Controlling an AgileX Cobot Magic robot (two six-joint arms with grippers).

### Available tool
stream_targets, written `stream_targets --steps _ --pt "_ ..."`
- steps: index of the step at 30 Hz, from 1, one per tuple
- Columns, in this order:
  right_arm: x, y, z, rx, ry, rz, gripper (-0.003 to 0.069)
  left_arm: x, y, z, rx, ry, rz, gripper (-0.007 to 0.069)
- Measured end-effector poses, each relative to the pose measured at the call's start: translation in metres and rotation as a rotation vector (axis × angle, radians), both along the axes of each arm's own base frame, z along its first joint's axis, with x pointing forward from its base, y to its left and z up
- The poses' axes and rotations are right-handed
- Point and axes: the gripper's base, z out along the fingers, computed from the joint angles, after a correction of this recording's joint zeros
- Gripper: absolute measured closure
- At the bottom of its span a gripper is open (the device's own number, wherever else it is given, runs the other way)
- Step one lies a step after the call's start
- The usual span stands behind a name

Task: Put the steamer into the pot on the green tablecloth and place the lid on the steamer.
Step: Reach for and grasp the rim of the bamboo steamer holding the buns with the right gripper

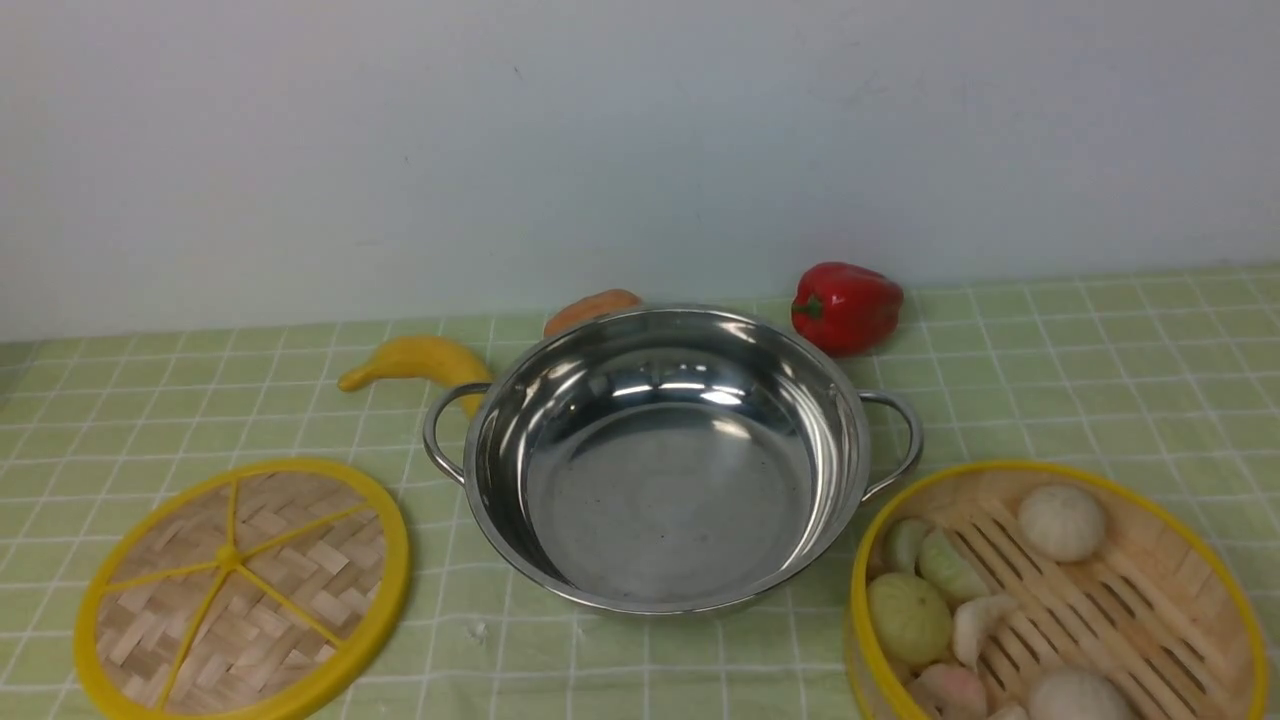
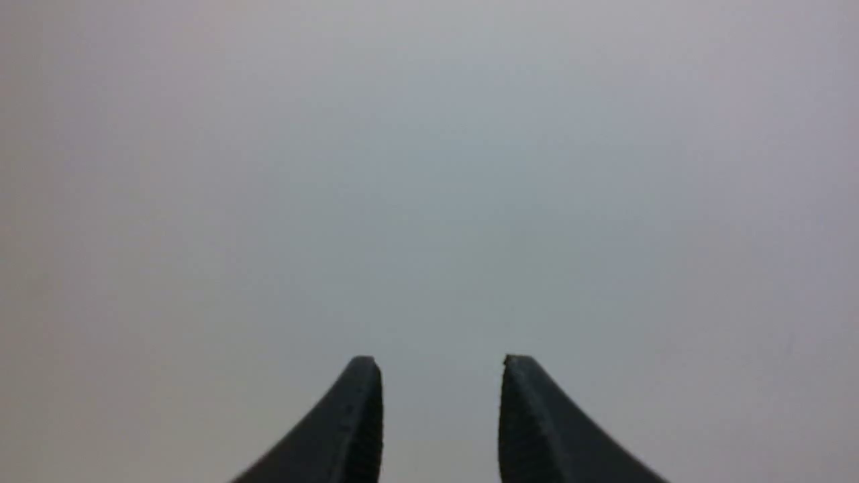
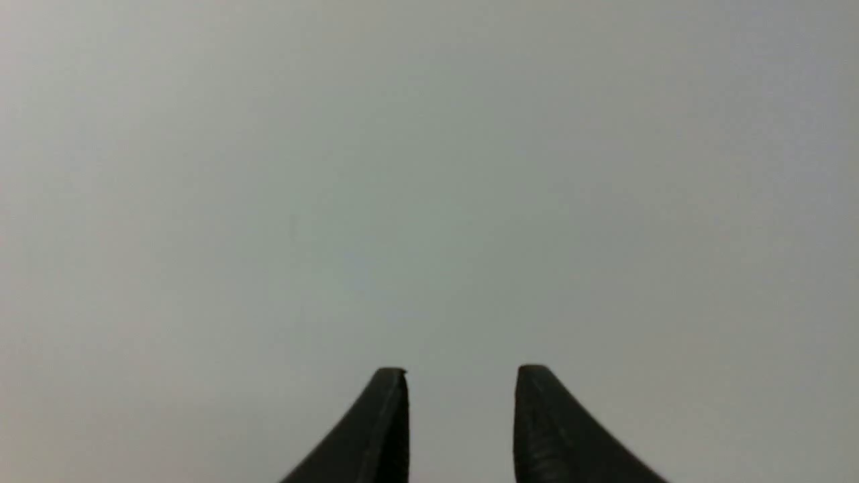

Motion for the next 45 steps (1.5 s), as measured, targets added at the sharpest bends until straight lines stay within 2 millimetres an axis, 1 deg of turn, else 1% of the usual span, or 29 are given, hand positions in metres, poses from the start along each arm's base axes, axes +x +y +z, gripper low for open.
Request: stream_targets --steps 1,2,3,4,5,6,7,8,9,10,11,12,14,17,18,21,22,23,27,28,36,38,39,40,41,42,43,45 --pt "0.006 0.001 -0.003 -0.010 0.037 0.004 0.0417 0.003 0.000 -0.003 -0.001 0.027 -0.006 0.0382" --pt "0.026 0.003 -0.022 -0.052 0.266 0.039 0.0417 0.024 -0.003 -0.027 -0.002 0.289 -0.065 0.0382" --pt "0.029 0.004 -0.026 -0.061 0.314 0.044 0.0417 0.026 -0.003 -0.028 -0.002 0.298 -0.065 0.0382" --pt "0.040 0.004 -0.042 -0.071 0.460 0.046 0.0417 0.039 -0.005 -0.048 -0.009 0.493 -0.110 0.0382" --pt "0.047 0.003 -0.058 -0.082 0.612 0.040 0.0417 0.045 -0.006 -0.060 -0.014 0.604 -0.136 0.0382" --pt "0.053 0.002 -0.067 -0.086 0.685 0.028 0.0417 0.047 -0.007 -0.067 -0.015 0.678 -0.155 0.0382" --pt "0.053 0.002 -0.070 -0.088 0.717 0.027 0.0417 0.050 -0.007 -0.070 -0.015 0.704 -0.160 0.0382" --pt "0.063 -0.001 -0.088 -0.099 0.846 0.001 0.0417 0.056 -0.008 -0.085 -0.013 0.852 -0.201 0.0382" --pt "0.064 -0.001 -0.090 -0.097 0.860 -0.004 0.0417 0.058 -0.008 -0.088 -0.012 0.874 -0.207 0.0382" --pt "0.073 -0.002 -0.106 -0.104 0.945 -0.021 0.0417 0.062 -0.009 -0.098 -0.005 0.966 -0.234 0.0382" --pt "0.078 -0.002 -0.117 -0.107 0.982 -0.027 0.0417 0.067 -0.009 -0.106 0.000 1.038 -0.256 0.0382" --pt "0.079 -0.003 -0.119 -0.108 0.990 -0.028 0.0417 0.068 -0.009 -0.108 0.002 1.049 -0.259 0.0382" --pt "0.088 -0.003 -0.146 -0.106 1.018 -0.039 0.0417 0.077 -0.008 -0.123 0.017 1.165 -0.295 0.0382" --pt "0.092 -0.003 -0.171 -0.106 1.041 -0.045 0.0417 0.083 -0.007 -0.133 0.029 1.227 -0.319 0.0382" --pt "0.093 -0.003 -0.183 -0.105 1.060 -0.048 0.0417 0.084 -0.007 -0.135 0.031 1.242 -0.324 0.0382" --pt "0.092 -0.004 -0.203 -0.105 1.102 -0.052 0.0417 0.087 -0.007 -0.137 0.033 1.254 -0.329 0.0382" --pt "0.093 -0.003 -0.205 -0.104 1.110 -0.053 0.0417 0.087 -0.007 -0.137 0.033 1.254 -0.329 0.0382" --pt "0.094 -0.004 -0.214 -0.103 1.136 -0.055 0.0417 0.087 -0.007 -0.137 0.033 1.254 -0.329 0.0382" --pt "0.100 -0.004 -0.229 -0.089 1.184 -0.073 0.0417 0.087 -0.007 -0.137 0.034 1.253 -0.329 0.0382" --pt "0.101 -0.004 -0.230 -0.091 1.185 -0.073 0.0417 0.087 -0.007 -0.137 0.034 1.253 -0.329 0.0382" --pt "0.111 -0.006 -0.256 -0.092 1.251 -0.111 0.0424 0.087 -0.007 -0.137 0.034 1.253 -0.329 0.0382" --pt "0.112 -0.007 -0.258 -0.100 1.255 -0.123 0.0459 0.087 -0.007 -0.137 0.037 1.253 -0.331 0.0382" --pt "0.112 -0.007 -0.258 -0.104 1.256 -0.123 0.0465 0.087 -0.007 -0.137 0.041 1.252 -0.333 0.0382" --pt "0.112 -0.008 -0.259 -0.106 1.262 -0.135 0.0526 0.087 -0.007 -0.137 0.052 1.251 -0.340 0.0382" --pt "0.111 -0.009 -0.259 -0.106 1.267 -0.149 0.0571 0.087 -0.007 -0.137 0.058 1.250 -0.344 0.0382" --pt "0.111 -0.010 -0.259 -0.117 1.270 -0.158 0.0594 0.087 -0.007 -0.137 0.065 1.249 -0.348 0.0382" --pt "0.110 -0.011 -0.259 -0.142 1.276 -0.160 0.0606 0.087 -0.007 -0.137 0.069 1.248 -0.350 0.0382" --pt "0.108 -0.014 -0.259 -0.188 1.300 -0.166 0.0605 0.087 -0.007 -0.137 0.076 1.247 -0.354 0.0382"
